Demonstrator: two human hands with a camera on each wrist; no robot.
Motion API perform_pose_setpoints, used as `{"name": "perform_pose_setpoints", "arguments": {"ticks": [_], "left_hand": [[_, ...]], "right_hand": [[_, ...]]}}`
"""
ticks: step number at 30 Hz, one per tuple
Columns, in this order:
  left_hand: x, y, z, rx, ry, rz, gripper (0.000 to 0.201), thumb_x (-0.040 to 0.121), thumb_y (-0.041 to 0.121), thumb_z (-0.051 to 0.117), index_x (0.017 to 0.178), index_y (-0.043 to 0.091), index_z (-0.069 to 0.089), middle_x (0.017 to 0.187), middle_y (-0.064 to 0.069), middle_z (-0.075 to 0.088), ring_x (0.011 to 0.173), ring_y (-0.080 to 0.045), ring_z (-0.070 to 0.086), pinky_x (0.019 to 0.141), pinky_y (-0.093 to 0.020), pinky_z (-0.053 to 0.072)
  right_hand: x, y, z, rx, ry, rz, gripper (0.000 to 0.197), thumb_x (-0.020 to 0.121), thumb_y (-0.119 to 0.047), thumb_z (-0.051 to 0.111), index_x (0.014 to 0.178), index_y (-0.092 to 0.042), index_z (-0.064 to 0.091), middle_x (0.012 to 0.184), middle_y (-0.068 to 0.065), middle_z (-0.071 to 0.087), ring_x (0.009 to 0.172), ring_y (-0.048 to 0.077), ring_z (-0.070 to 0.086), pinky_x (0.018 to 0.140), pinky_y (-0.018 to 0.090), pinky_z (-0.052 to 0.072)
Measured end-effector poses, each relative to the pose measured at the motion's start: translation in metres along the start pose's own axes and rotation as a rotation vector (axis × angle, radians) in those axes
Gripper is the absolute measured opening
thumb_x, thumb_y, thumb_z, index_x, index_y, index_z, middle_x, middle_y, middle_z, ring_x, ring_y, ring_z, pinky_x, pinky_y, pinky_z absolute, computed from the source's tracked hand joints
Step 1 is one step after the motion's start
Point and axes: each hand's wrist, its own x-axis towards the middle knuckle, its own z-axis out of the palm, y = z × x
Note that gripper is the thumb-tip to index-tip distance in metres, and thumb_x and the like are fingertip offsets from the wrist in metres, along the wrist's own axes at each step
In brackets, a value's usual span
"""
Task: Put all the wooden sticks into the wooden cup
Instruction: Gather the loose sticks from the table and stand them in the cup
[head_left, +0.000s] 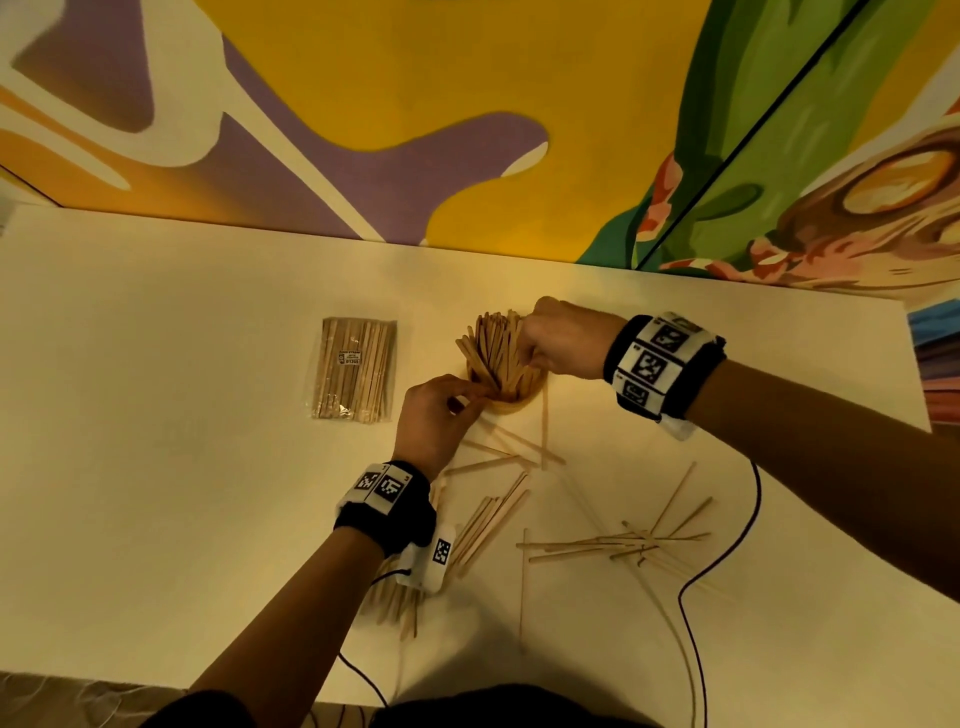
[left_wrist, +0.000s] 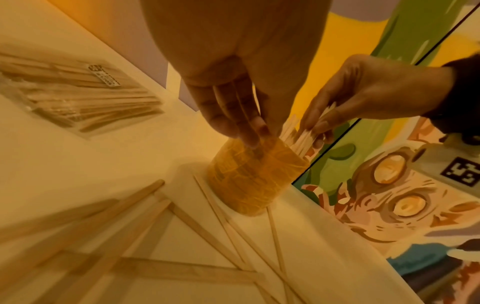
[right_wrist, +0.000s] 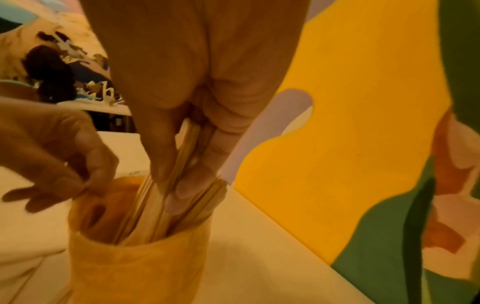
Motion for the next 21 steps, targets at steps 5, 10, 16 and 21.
{"name": "perform_pose_setpoints", "arguments": {"ticks": [5, 10, 16, 21], "left_hand": [[0.001, 0.001, 0.001, 0.009, 0.017, -0.022, 0.010, 0.084, 0.016, 0.073, 0.092, 0.018, 0.077, 0.088, 0.003, 0.073, 0.067, -0.018, 0.066, 0.066, -0.040, 0.056], [-0.001, 0.004, -0.002, 0.004, -0.006, -0.015, 0.011, 0.084, 0.016, 0.073, 0.094, 0.019, 0.076, 0.090, 0.003, 0.074, 0.064, -0.017, 0.066, 0.065, -0.035, 0.056], [-0.020, 0.009, -0.013, -0.090, -0.018, -0.065, 0.013, 0.087, 0.016, 0.070, 0.100, 0.016, 0.074, 0.086, 0.000, 0.072, 0.058, -0.014, 0.066, 0.060, -0.023, 0.054], [-0.054, -0.006, -0.031, -0.077, 0.028, -0.180, 0.008, 0.089, 0.012, 0.066, 0.090, 0.014, 0.075, 0.075, 0.000, 0.071, 0.055, -0.014, 0.065, 0.057, -0.021, 0.051]], "right_hand": [[0.007, -0.002, 0.012, -0.168, -0.048, -0.070, 0.020, 0.081, 0.005, 0.053, 0.081, 0.000, 0.072, 0.080, 0.015, 0.068, 0.075, 0.031, 0.063, 0.065, 0.038, 0.050], [-0.002, 0.005, 0.012, -0.183, 0.039, -0.078, 0.019, 0.084, -0.004, 0.058, 0.092, -0.010, 0.075, 0.093, 0.008, 0.071, 0.085, 0.028, 0.065, 0.070, 0.034, 0.053], [-0.021, 0.018, 0.013, -0.132, 0.192, -0.074, 0.024, 0.090, -0.024, 0.063, 0.113, -0.023, 0.070, 0.124, -0.004, 0.066, 0.109, 0.024, 0.061, 0.082, 0.035, 0.048], [-0.032, 0.015, 0.015, -0.084, 0.342, -0.061, 0.026, 0.094, -0.021, 0.059, 0.118, -0.019, 0.068, 0.133, -0.002, 0.061, 0.114, 0.026, 0.060, 0.087, 0.037, 0.048]]}}
